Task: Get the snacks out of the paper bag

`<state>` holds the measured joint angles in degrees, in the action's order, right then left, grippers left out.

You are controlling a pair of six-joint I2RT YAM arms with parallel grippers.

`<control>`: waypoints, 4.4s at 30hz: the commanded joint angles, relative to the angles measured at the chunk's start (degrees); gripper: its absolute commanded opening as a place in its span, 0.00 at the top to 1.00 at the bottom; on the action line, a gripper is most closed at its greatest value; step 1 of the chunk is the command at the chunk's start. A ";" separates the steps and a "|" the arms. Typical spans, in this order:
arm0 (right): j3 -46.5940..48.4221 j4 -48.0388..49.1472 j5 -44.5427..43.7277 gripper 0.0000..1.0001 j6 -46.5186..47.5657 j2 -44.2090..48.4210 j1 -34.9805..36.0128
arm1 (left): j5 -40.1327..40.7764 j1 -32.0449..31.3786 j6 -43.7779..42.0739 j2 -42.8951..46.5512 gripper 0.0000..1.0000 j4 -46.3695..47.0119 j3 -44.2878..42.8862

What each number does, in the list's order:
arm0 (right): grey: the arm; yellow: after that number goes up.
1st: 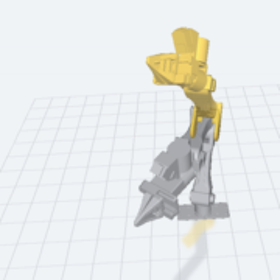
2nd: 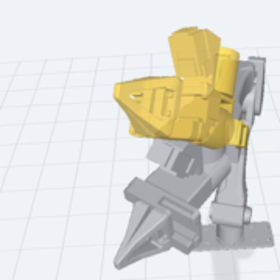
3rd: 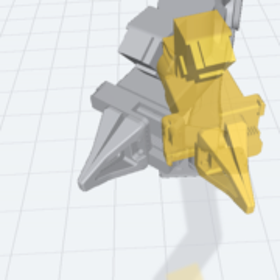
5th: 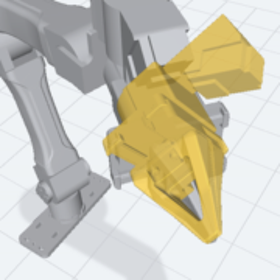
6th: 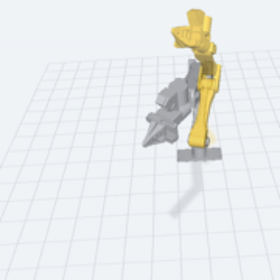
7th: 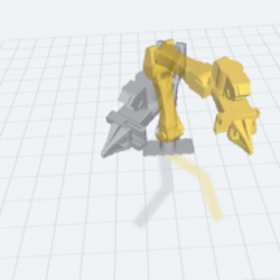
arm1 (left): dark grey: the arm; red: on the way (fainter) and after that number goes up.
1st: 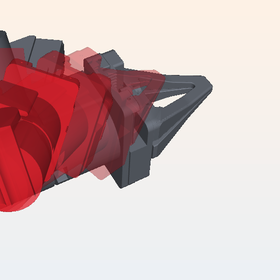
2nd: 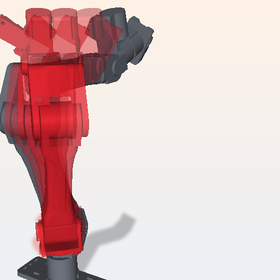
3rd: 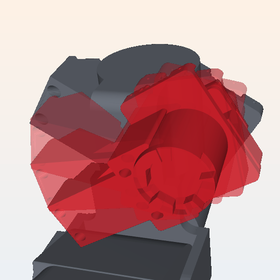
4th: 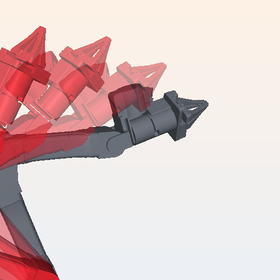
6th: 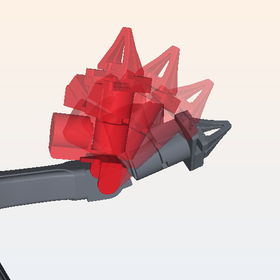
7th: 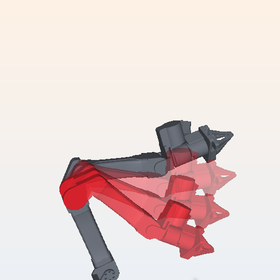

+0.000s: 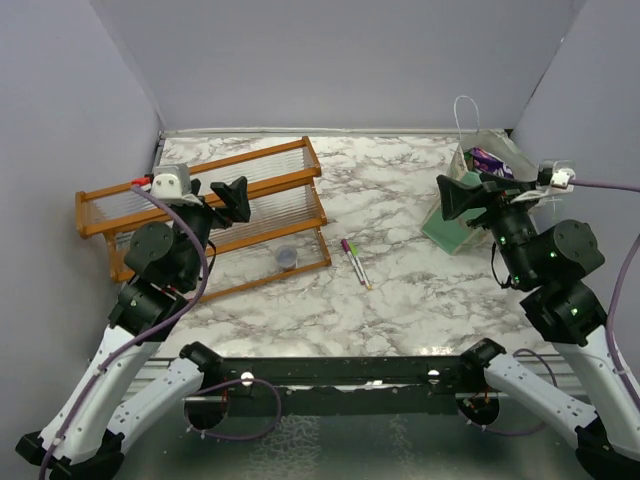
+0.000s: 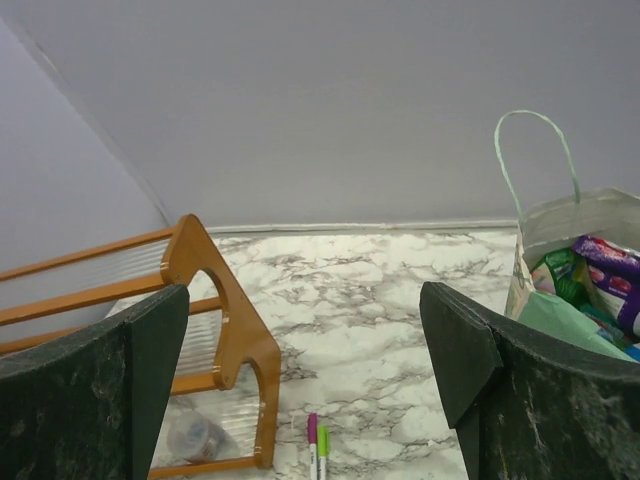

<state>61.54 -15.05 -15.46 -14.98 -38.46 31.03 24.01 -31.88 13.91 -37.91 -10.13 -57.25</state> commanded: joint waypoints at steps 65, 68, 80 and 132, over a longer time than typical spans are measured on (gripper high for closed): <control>39.17 -7.23 22.88 0.59 5.18 -60.95 -26.10 | -23.23 6.21 -3.15 -2.56 0.02 24.95 9.26; 33.99 -5.49 26.64 0.88 5.70 -56.95 -26.10 | -23.27 6.21 -2.97 -2.73 0.02 24.95 9.19; 15.26 -9.74 54.23 0.98 4.75 -37.36 -25.20 | -20.93 6.20 -3.03 -5.02 0.03 22.32 7.74; 3.11 -17.68 22.29 0.01 8.59 -1.23 -7.56 | -29.66 -21.07 28.17 -29.29 0.07 28.09 2.34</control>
<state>63.61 -29.65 18.04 -8.86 -45.34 23.20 -11.49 -50.39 44.25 -65.19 14.92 -50.74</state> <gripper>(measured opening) 0.993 0.925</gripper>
